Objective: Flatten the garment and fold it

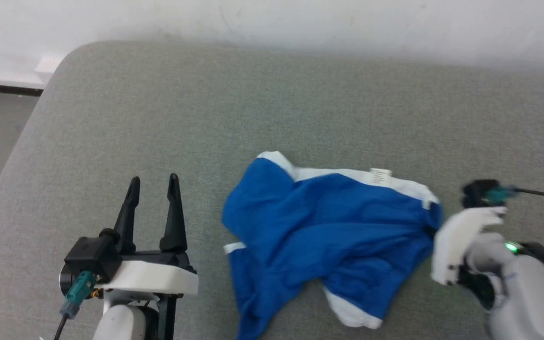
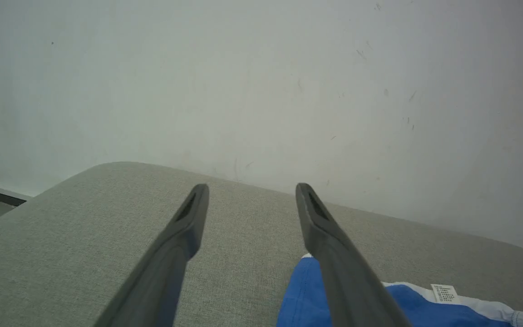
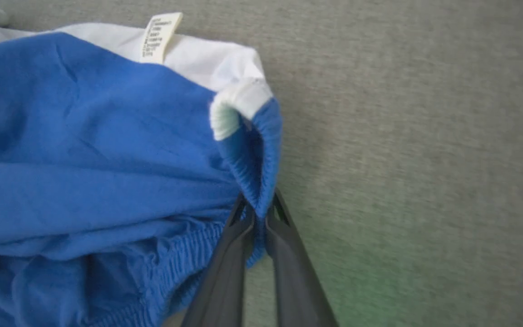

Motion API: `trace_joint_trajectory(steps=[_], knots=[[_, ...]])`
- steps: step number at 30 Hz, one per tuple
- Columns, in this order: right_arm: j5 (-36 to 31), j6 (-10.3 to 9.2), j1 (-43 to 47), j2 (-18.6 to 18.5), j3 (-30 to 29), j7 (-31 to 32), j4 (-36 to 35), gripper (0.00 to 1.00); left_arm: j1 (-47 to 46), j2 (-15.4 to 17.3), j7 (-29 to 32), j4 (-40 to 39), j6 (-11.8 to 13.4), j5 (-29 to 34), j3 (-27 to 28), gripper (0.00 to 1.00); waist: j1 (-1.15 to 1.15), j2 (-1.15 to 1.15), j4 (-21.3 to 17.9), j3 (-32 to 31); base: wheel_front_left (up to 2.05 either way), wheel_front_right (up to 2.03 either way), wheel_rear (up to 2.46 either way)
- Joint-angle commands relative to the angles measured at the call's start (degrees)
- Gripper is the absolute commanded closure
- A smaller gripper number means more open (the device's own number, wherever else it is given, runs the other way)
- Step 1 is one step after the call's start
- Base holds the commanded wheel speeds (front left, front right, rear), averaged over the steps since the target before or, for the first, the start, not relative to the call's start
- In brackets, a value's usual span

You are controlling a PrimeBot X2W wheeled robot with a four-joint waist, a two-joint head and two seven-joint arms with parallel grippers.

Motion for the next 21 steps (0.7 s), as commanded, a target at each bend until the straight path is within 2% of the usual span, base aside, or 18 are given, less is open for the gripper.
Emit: trace_joint_trajectory(steps=[1, 6, 7, 8, 9, 16, 21], knots=[[0.26, -0.12, 2.26, -1.43, -2.12, 0.73, -1.08, 1.0, 0.27, -0.26, -0.27, 0.49, -0.4, 0.39, 0.35, 0.0, 0.0, 0.0, -0.72, -0.64, 0.0, 0.0, 0.0], [-0.6, -0.12, 9.41, -1.51, -10.75, 3.77, -6.47, 1.0, 0.99, -0.39, -0.27, 2.47, -0.69, 0.0, 0.4, 0.0, 0.0, 0.0, -2.47, -1.35, 0.0, 0.0, 0.0], [-0.71, -0.12, 10.21, -0.96, -11.88, 3.57, -7.49, 0.84, 1.02, -0.4, -0.27, 2.94, -0.8, -0.06, 0.28, 0.0, 0.0, 0.0, -2.86, -1.35, 0.0, 0.0, 0.0], [-0.54, -0.12, 10.72, -0.36, -12.55, 2.97, -8.53, 0.07, 1.0, -0.42, -0.27, 3.52, -0.9, -0.25, 0.14, 0.0, 0.0, 0.0, -3.26, -1.38, 0.0, 0.0, 0.0], [-0.32, -0.12, 11.15, 0.25, -13.07, 2.52, -9.36, 0.0, 0.92, -0.43, -0.25, 4.17, -1.02, -0.44, -0.04, 0.0, 0.0, 0.0, -3.65, -1.52, 0.0, 0.0, 0.0], [2.37, -0.12, 10.54, 2.43, -21.35, -8.79, -16.44, 0.0, -4.21, -0.58, 3.94, 7.69, -1.83, -3.2, -1.82, 0.0, 0.0, 0.0, -5.44, -1.3, 0.0, 0.0, 0.0], [3.56, -0.12, 10.35, 2.55, -23.47, -12.72, -18.64, 0.0, -14.87, -0.66, 12.24, 12.47, -2.93, -3.98, -5.23, 0.0, 0.0, 0.0, -7.61, -0.06, 0.0, 0.0, 0.0]])
